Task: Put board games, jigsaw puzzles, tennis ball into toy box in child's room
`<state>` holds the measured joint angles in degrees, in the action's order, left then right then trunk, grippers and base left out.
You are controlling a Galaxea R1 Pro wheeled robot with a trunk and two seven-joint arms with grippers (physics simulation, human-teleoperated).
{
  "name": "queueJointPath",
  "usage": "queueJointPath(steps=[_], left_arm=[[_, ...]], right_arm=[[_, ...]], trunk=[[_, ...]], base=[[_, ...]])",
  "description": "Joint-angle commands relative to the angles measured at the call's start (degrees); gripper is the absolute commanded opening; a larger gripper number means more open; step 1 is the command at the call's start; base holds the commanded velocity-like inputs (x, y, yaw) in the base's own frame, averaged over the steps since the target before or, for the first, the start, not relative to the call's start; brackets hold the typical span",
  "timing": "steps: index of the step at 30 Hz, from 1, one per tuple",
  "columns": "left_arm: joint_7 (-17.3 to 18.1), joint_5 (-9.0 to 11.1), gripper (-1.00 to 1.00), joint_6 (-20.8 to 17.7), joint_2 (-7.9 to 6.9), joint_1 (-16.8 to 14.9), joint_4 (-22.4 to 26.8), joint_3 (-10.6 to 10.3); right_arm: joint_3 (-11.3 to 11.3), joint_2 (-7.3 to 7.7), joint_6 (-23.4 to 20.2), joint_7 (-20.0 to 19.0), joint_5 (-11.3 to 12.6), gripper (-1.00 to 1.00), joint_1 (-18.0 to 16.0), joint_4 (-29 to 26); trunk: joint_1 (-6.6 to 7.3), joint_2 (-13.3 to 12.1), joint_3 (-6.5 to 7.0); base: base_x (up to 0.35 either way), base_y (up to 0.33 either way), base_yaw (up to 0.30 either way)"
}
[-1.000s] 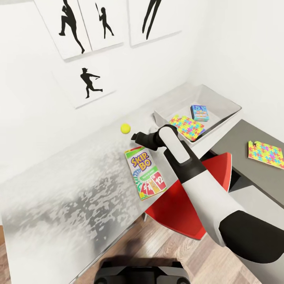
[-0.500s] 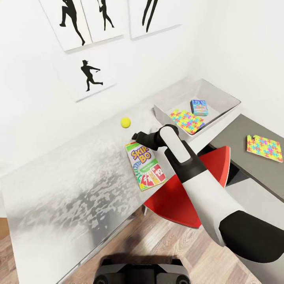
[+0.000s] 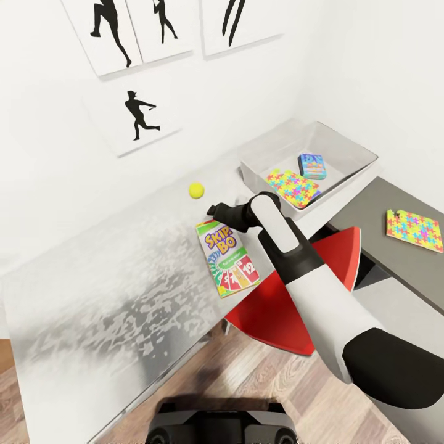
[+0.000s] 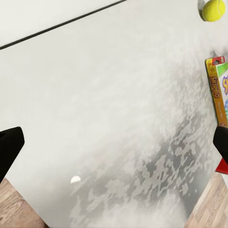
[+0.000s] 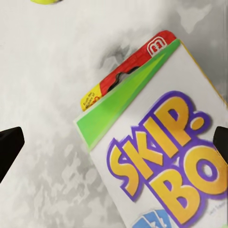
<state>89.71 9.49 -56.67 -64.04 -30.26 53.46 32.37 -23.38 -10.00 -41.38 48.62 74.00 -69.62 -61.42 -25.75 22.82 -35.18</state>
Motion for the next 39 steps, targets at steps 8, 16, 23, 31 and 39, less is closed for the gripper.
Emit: queueJointPath(steps=[8, 16, 23, 31, 39], left_arm=[[0.29, -0.09, 1.00, -0.48, -0.05, -0.06, -0.03, -0.02], [0.29, -0.09, 1.00, -0.46, -0.11, -0.06, -0.03, 0.06], [0.29, -0.09, 1.00, -0.46, -0.10, -0.06, -0.03, -0.01], [0.29, -0.09, 1.00, -0.38, -0.04, -0.06, -0.03, -0.09], [0.29, -0.09, 1.00, -0.37, 0.23, -0.06, -0.03, -0.17]], right_arm=[[0.02, 0.00, 3.30, 0.45, -2.43, 1.00, -0.23, -0.03], [0.00, 0.00, 6.87, 0.49, -6.25, 1.00, -0.22, 0.45], [-0.20, 0.00, 14.63, 0.65, -12.77, 1.00, -0.25, 1.32], [0.06, 0.00, 16.48, 0.77, -20.44, 1.00, -1.67, 6.29], [0.20, 0.00, 17.95, -0.90, -19.51, 1.00, -4.99, 13.44]], trunk=[[-0.03, 0.10, -0.44], [-0.03, 0.10, -0.48], [-0.03, 0.10, -0.48], [-0.03, 0.10, -0.49], [-0.03, 0.10, -0.49]], base=[[0.000, 0.000, 0.000], [0.000, 0.000, 0.000], [0.000, 0.000, 0.000], [0.000, 0.000, 0.000], [0.000, 0.000, 0.000]])
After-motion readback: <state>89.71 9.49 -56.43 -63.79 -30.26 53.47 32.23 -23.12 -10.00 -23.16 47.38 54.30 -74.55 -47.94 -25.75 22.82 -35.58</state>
